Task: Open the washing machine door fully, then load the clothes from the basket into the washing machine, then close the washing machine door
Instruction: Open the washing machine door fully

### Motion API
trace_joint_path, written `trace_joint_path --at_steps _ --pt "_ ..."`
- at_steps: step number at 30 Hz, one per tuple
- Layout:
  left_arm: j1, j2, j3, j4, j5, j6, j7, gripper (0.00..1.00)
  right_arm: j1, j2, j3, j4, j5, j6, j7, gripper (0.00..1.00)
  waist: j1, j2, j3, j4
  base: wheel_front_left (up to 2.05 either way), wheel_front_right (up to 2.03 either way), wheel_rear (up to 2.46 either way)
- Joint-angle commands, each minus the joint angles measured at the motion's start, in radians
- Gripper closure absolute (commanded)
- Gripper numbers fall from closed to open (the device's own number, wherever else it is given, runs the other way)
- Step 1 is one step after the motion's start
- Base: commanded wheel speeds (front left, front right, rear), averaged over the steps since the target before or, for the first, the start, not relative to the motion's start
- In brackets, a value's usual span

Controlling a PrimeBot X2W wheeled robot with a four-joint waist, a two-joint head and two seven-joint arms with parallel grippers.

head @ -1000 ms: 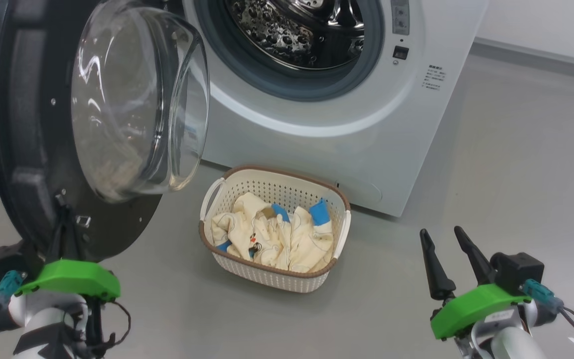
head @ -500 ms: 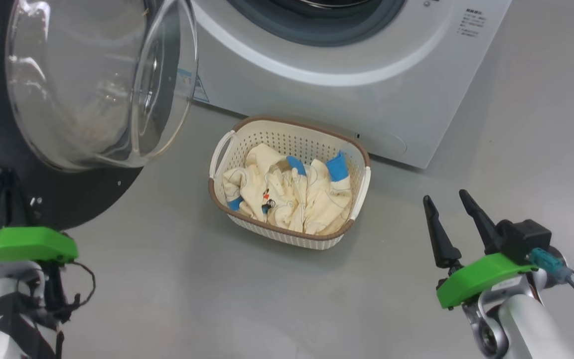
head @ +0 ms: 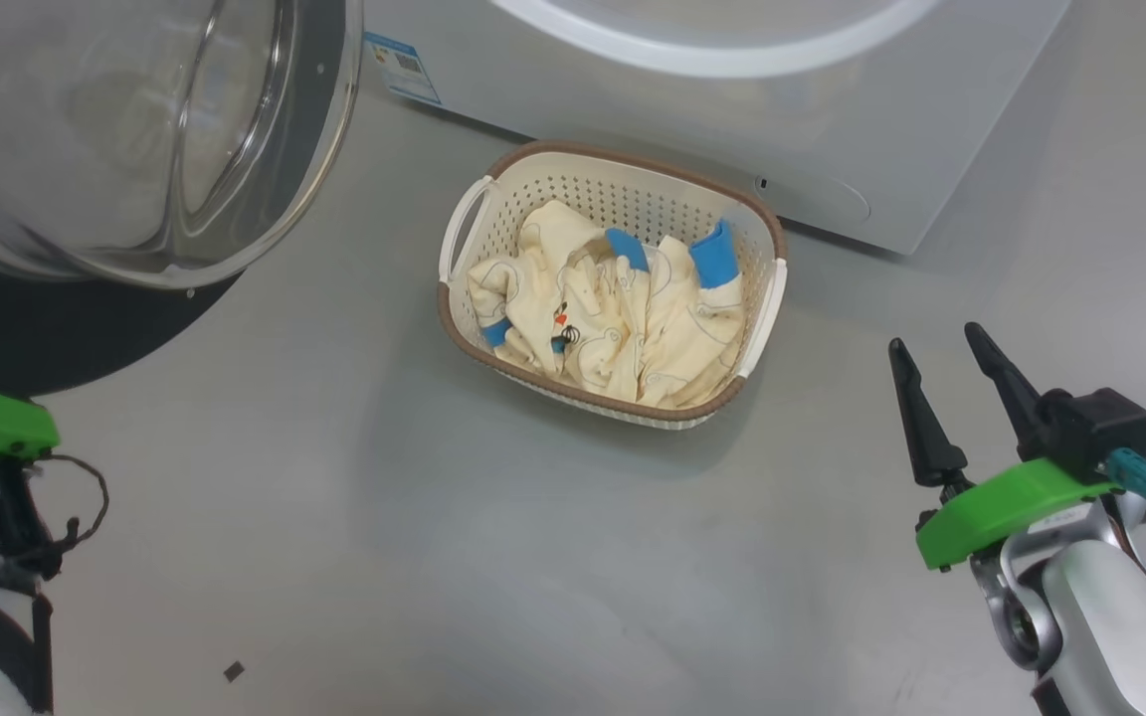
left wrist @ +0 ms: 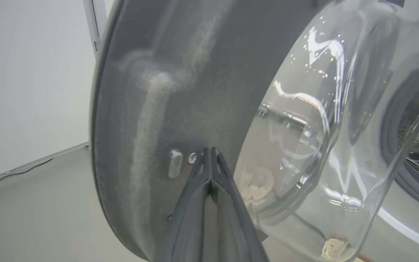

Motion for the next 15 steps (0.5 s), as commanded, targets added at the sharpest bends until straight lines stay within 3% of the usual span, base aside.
trace_joint_path --at_steps 1,15 --pt "-0.043 0.072 0.051 -0.005 -0.004 -0.005 -0.007 1.0 -0.026 -0.018 0.02 -0.037 -0.014 0.003 -0.005 0.0 -0.0002 0.0 0.023 0.011 0.0 0.0 0.0" --pt "-0.134 0.147 0.107 0.12 0.025 -0.038 -0.007 1.0 -0.032 -0.056 0.015 -0.086 -0.021 0.003 0.033 0.0 -0.0002 0.0 0.079 0.027 0.0 0.0 0.0"
